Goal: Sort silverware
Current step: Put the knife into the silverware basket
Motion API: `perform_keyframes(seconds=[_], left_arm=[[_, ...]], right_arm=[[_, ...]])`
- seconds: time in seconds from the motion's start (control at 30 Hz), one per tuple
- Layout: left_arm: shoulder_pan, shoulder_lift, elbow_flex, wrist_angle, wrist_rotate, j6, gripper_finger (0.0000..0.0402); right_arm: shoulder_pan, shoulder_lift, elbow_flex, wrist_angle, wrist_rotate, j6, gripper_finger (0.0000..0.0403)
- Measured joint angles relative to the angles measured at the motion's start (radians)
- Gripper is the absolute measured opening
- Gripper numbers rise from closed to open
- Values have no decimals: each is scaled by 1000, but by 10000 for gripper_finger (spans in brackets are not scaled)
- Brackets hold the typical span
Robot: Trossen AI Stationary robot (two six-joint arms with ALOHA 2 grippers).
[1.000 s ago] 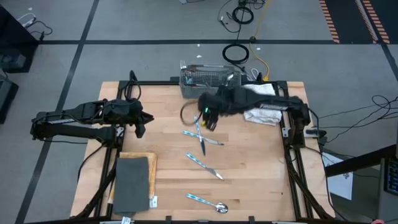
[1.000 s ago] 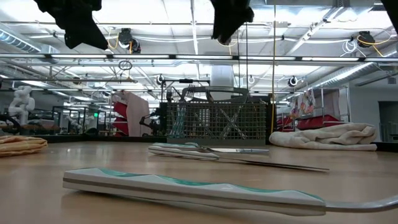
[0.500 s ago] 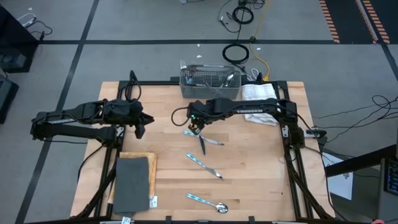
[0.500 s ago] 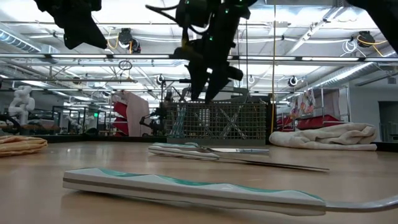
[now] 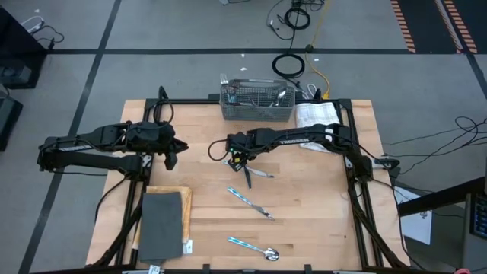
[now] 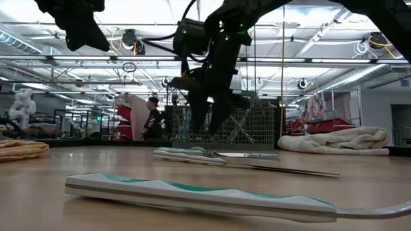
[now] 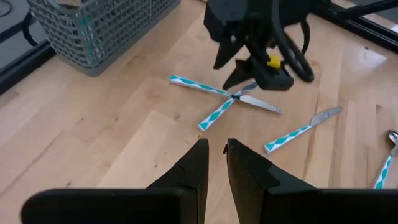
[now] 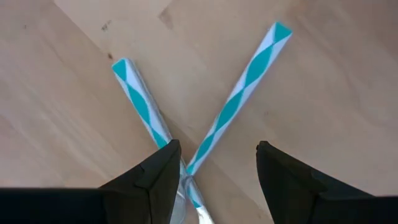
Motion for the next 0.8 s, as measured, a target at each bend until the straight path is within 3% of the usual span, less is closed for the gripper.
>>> perform_keyframes(seconds=[0.4,0.47,0.6,0.8], left_arm=[[0,0,0,1,-4,10,63],[0,0,0,0,-10,10,63],[0,0,0,0,-23,11,63],[0,0,0,-2,-24,28,63]], right_arm=[[5,108,4,18,-25,33,183],[5,124,7,6,-36,42,151],[6,139,6,-4,-57,27,32],[9,105,3,-20,-89,4,6]])
